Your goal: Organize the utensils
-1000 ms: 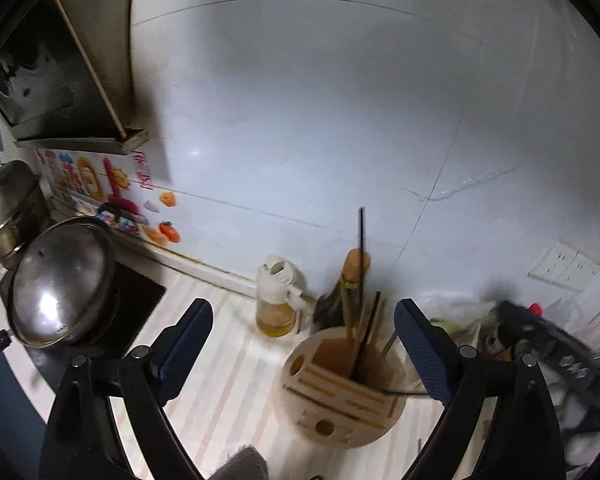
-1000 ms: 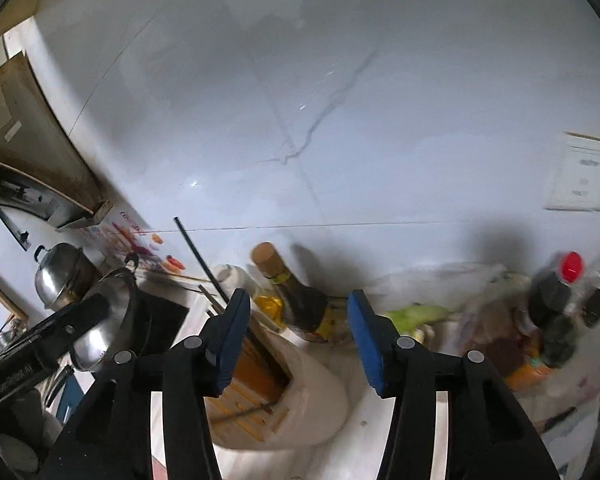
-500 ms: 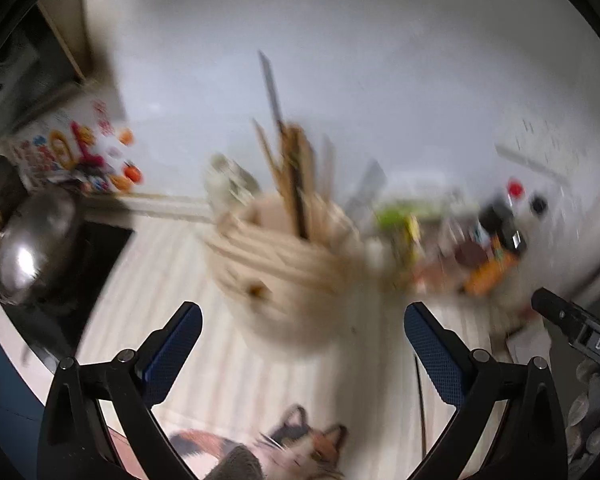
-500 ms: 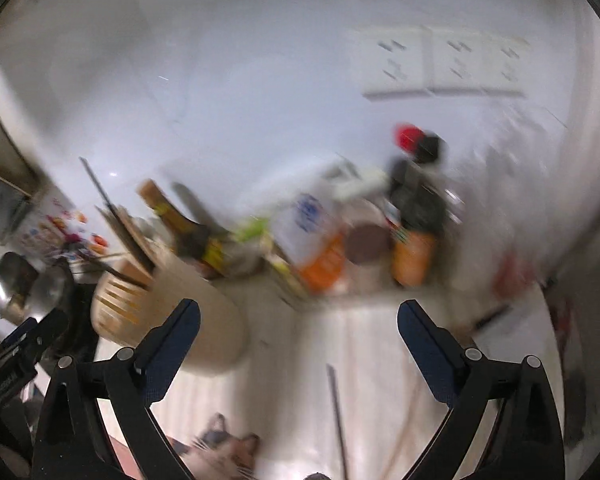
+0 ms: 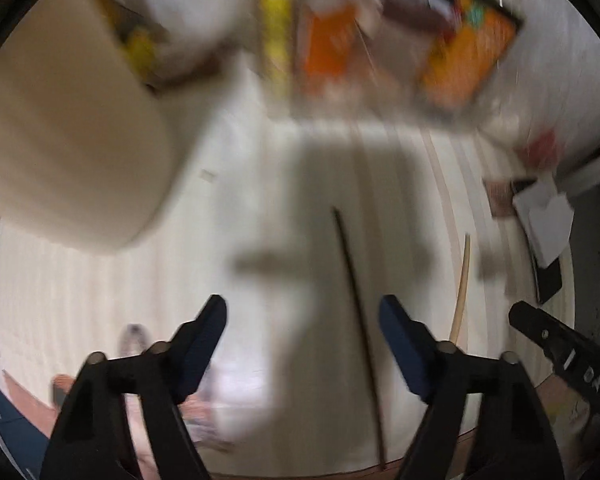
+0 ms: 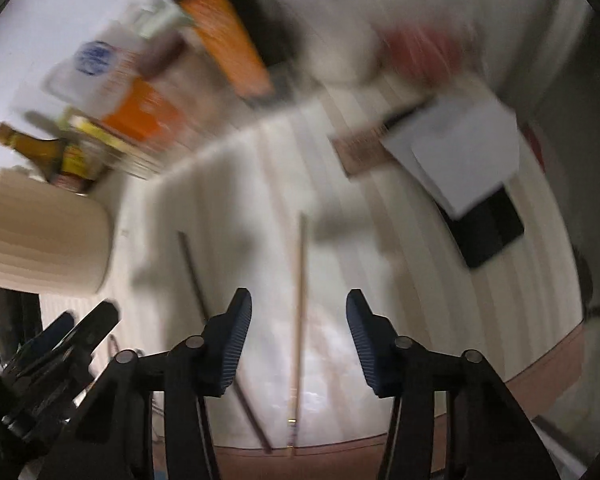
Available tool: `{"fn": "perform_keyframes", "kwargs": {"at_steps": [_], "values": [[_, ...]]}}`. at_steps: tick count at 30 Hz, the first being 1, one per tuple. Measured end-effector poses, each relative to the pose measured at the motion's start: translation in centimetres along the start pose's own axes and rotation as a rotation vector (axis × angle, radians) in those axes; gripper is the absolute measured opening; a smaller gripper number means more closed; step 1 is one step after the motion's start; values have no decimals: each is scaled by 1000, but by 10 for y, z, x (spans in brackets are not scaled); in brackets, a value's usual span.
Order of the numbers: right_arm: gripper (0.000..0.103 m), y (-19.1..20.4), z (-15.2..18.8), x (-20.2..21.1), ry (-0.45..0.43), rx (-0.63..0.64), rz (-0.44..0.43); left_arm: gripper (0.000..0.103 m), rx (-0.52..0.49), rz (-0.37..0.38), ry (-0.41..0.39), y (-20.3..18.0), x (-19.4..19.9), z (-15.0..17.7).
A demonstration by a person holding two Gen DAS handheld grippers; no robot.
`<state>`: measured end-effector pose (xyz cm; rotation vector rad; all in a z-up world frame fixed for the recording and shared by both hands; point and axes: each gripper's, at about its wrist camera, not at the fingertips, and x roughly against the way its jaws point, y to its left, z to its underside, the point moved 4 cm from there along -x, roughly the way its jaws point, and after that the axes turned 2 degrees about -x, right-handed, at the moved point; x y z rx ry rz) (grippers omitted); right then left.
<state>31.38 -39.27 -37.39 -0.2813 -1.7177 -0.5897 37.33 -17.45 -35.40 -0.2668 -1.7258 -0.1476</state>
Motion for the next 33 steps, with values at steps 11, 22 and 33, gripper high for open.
{"fn": "perform_keyframes", "kwargs": {"at_steps": [11, 22, 33], "values": [[36, -13, -4, -20, 57, -3, -16, 5, -121, -37, 51, -38, -37, 6], [7, 53, 7, -71, 174, 189, 83, 3, 25, -111, 68, 54, -19, 52], [7, 121, 75, -84, 210, 499, 127, 4, 186, -68, 75, 115, -1, 95]]}}
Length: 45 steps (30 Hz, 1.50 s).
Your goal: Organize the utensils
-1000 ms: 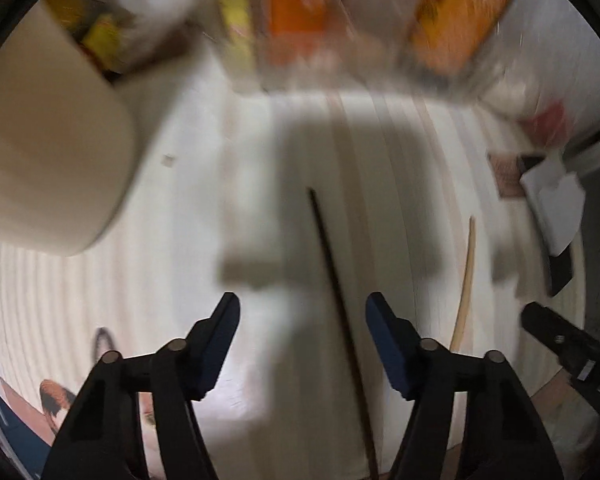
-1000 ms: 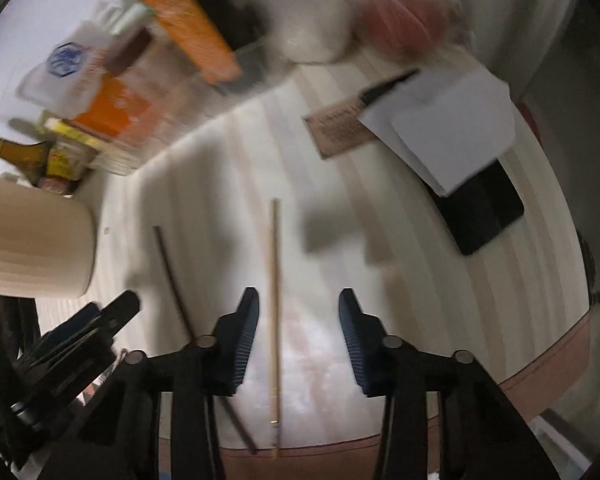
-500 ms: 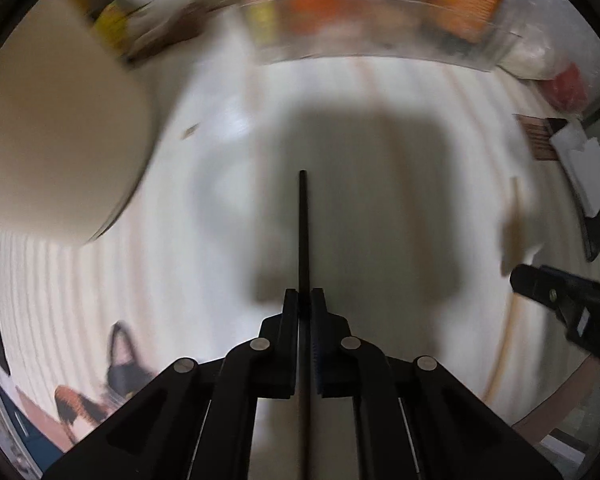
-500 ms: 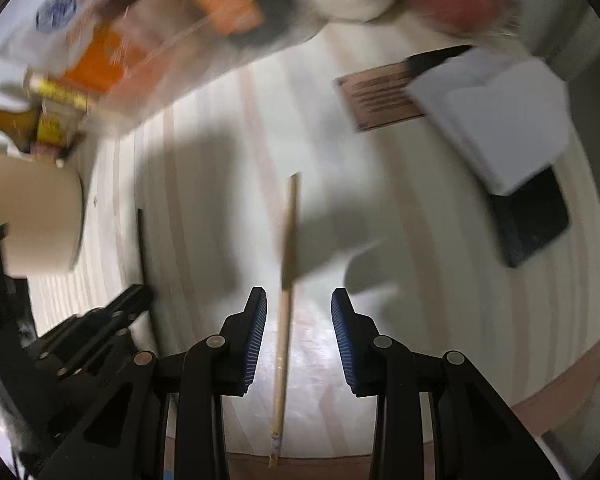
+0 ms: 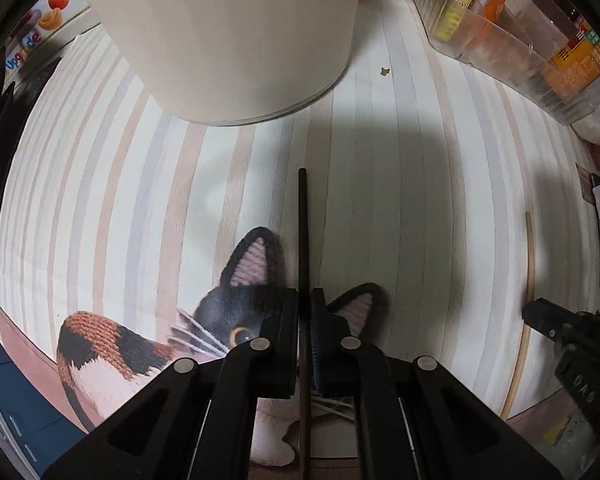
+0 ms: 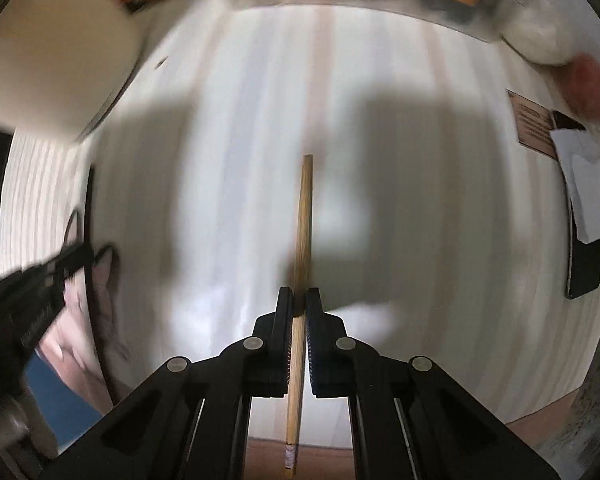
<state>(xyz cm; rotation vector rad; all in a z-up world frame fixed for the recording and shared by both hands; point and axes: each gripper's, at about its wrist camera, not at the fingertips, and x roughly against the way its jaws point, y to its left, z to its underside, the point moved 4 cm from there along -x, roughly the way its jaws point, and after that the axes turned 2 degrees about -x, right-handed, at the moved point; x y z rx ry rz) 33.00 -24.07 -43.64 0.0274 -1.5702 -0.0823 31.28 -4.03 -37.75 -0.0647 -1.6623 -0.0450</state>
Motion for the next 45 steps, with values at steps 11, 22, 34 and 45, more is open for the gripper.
{"fn": "perform_keyframes", "kwargs": {"at_steps": [11, 22, 34, 45], "values": [[8, 6, -3, -12, 79, 14, 14, 5, -45, 14, 11, 9, -8, -22], [7, 7, -14, -7, 38, 0, 26, 3, -52, -3, 1, -5, -11, -28], [10, 9, -23, -11, 130, -11, -3, 10, -104, 52, 38, -16, -12, -34], [7, 19, -27, -8, 97, 6, 55, 3, -100, 22, -9, -29, -12, -32]]}}
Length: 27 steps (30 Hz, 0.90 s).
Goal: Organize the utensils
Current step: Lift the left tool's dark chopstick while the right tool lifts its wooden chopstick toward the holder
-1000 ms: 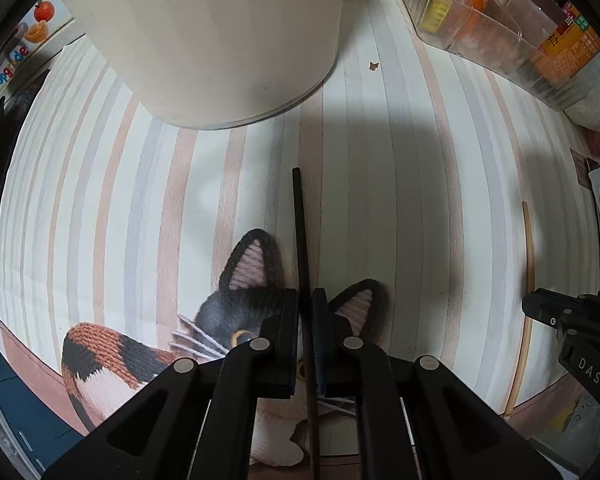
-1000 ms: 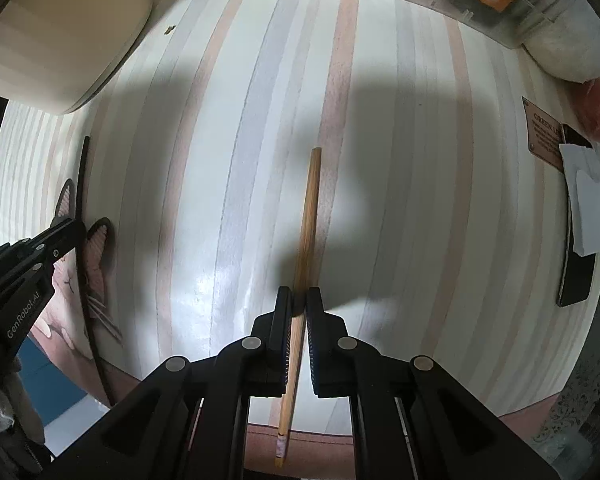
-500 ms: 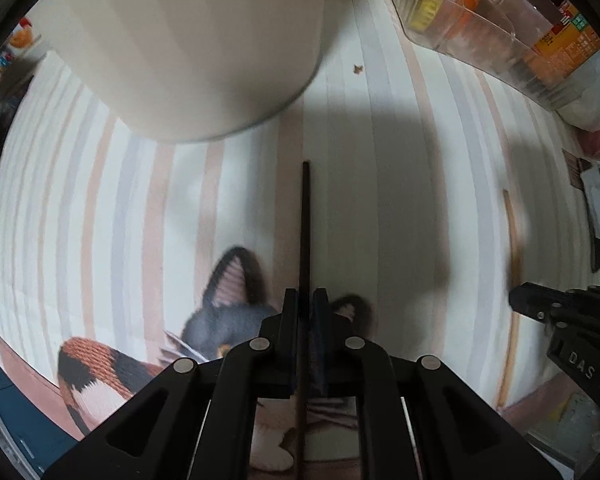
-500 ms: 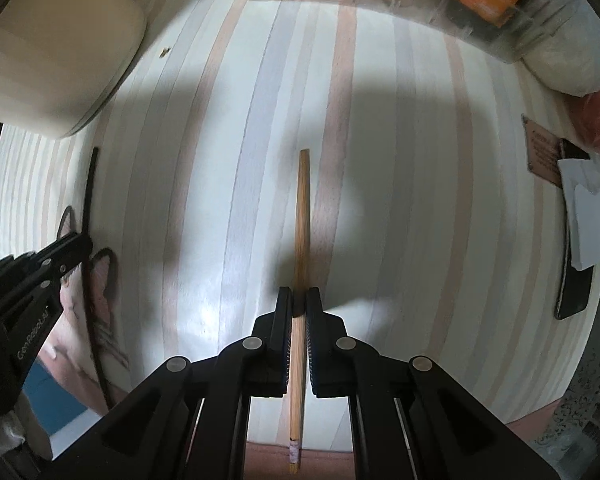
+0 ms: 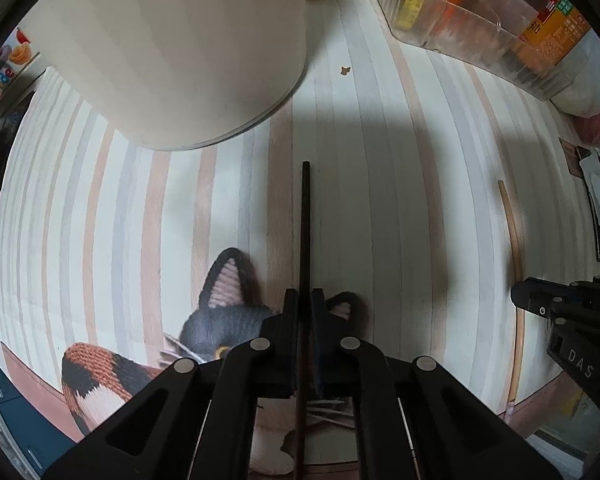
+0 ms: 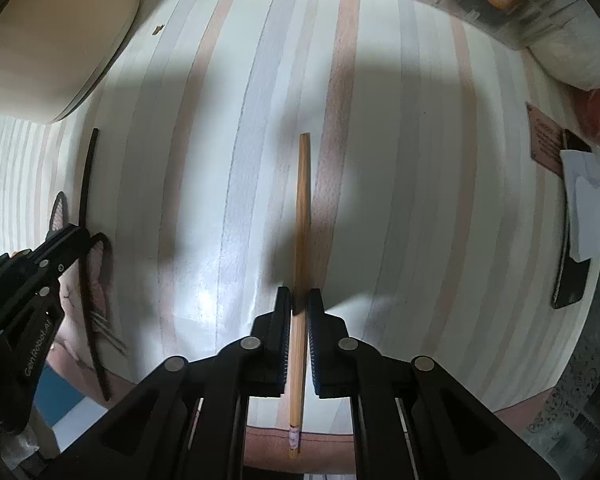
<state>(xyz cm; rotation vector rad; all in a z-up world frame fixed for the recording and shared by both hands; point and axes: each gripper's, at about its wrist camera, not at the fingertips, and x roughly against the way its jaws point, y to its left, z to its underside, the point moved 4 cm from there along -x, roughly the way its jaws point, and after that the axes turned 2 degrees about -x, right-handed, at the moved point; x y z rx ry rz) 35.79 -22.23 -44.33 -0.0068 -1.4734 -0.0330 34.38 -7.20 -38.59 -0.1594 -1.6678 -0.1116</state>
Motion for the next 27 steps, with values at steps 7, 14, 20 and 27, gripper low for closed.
{"fn": "perform_keyframes", "kwargs": {"at_steps": [7, 14, 20, 27], "values": [[7, -7, 23, 42, -179, -36, -92, 3, -9, 50, -122, 3, 52, 9], [7, -6, 34, 110, -381, -53, -168, 3, -1, 67, -282, 6, 115, 9], [7, -4, 32, 173, -533, -60, -235, 2, 15, 121, -440, 13, 182, -16], [7, -3, 2, 277, -751, -59, -302, 2, 21, 177, -638, 20, 275, -54]]}}
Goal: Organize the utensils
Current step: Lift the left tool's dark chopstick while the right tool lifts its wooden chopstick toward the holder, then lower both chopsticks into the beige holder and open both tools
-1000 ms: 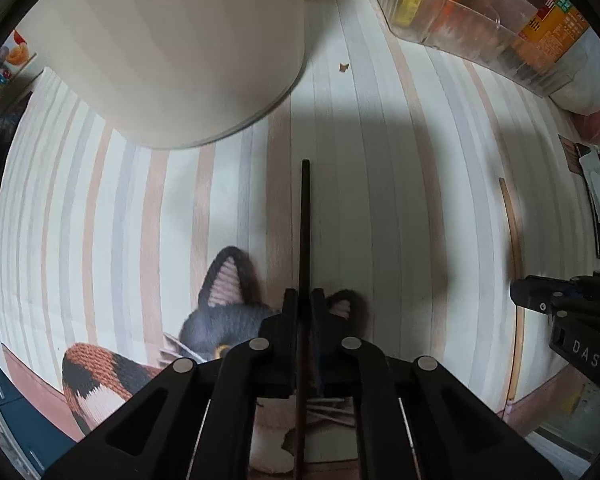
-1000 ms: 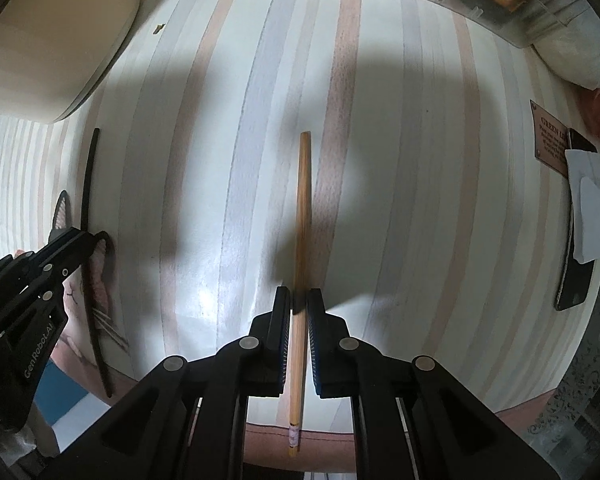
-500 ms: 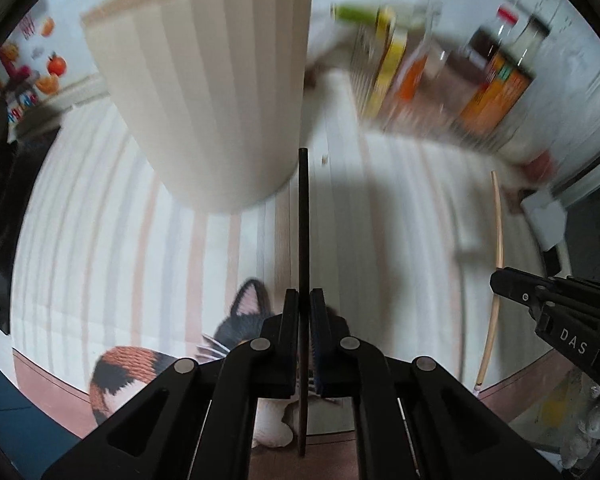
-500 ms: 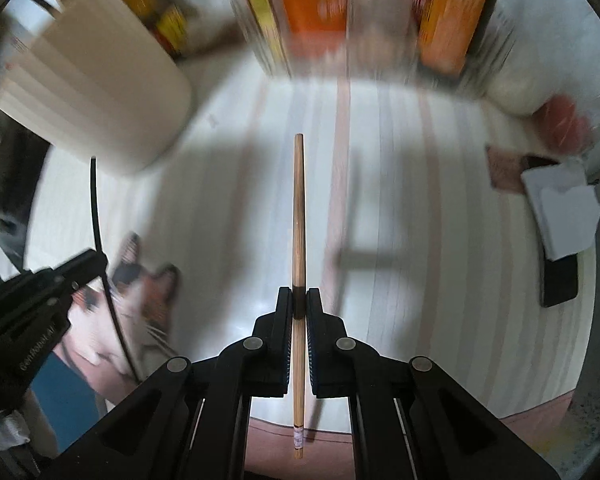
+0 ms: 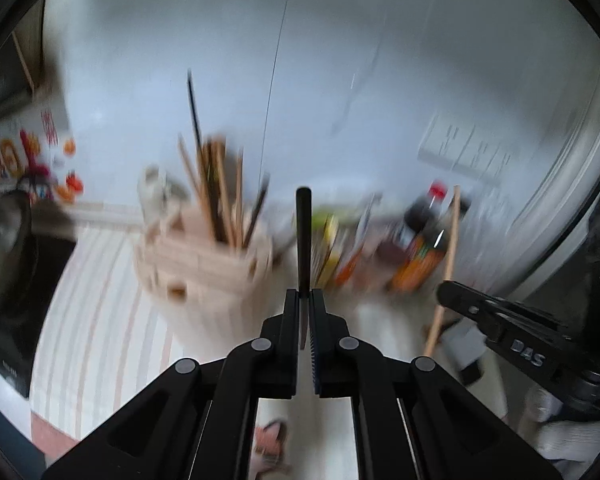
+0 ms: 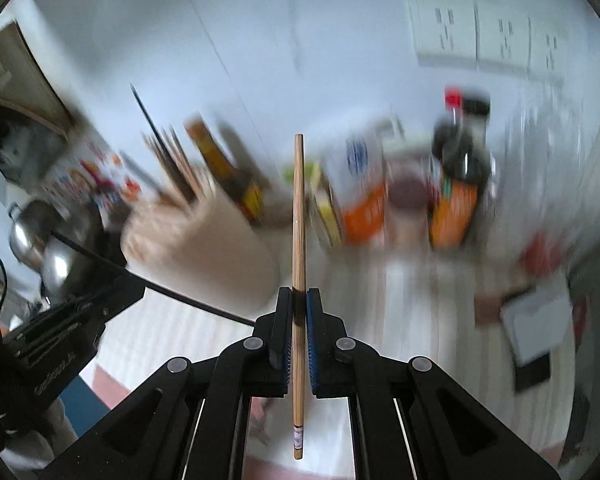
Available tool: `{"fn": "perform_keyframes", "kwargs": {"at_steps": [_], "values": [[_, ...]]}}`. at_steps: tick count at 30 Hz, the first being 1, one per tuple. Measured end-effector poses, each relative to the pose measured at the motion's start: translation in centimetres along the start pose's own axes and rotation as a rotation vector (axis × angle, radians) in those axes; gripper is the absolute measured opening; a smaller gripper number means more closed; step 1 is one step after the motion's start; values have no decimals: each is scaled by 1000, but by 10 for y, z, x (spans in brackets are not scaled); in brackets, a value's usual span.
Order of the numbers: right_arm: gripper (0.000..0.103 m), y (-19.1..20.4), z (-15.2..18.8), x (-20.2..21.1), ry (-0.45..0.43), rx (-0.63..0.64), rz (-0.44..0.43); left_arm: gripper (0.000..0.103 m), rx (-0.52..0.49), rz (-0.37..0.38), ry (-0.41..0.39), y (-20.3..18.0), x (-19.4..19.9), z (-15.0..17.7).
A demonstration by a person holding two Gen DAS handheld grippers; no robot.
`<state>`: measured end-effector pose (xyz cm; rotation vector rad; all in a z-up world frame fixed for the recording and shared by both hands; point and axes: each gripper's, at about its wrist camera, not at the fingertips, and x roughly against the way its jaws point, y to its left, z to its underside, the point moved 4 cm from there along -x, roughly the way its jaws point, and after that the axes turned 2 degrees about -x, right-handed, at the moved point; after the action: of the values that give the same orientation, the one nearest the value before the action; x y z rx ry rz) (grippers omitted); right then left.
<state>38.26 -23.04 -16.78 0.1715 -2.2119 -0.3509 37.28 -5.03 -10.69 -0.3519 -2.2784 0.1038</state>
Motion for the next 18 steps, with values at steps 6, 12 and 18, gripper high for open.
{"fn": "perform_keyframes", "kwargs": {"at_steps": [6, 12, 18], "values": [[7, 24, -77, 22, -142, 0, -42, 2, 21, 8, -111, 6, 38, -67], [7, 56, -131, 16, -215, -5, -92, 2, 33, -69, -174, 35, 58, -114], [7, 90, -162, -24, -227, 3, -144, 2, 53, -129, -134, 63, 36, -123]]}}
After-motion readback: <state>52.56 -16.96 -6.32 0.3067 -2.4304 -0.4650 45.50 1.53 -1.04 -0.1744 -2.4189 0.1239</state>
